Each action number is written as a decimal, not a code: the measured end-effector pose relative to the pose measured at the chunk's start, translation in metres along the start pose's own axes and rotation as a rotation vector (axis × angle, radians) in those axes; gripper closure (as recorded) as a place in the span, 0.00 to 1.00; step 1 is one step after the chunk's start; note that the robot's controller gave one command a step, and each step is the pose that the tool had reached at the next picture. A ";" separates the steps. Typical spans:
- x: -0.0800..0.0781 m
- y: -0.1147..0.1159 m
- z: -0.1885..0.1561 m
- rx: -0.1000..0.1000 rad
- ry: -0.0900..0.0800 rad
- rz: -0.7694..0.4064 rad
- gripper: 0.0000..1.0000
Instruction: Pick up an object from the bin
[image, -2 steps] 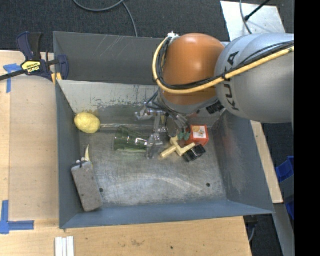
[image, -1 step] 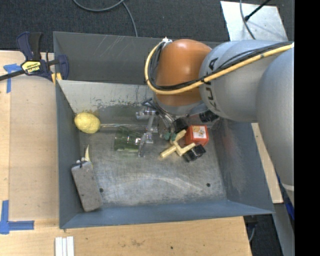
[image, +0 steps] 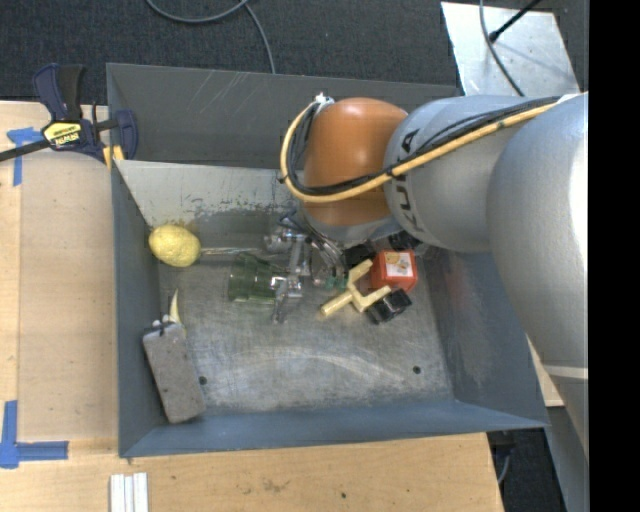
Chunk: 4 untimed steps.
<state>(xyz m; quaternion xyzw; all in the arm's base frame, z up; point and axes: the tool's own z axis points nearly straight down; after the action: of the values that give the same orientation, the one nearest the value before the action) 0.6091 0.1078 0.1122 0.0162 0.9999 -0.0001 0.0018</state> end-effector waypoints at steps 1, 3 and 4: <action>0.006 0.000 0.026 -0.005 -0.017 0.052 1.00; 0.005 0.000 0.024 -0.005 -0.015 0.053 1.00; 0.006 0.000 0.024 -0.005 -0.015 0.054 1.00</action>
Offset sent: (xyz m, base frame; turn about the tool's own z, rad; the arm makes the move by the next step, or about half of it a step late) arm 0.0000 0.0000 0.0000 0.0000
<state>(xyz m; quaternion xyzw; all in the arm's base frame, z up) 0.6037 0.1077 0.0886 0.0432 0.9990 0.0025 0.0094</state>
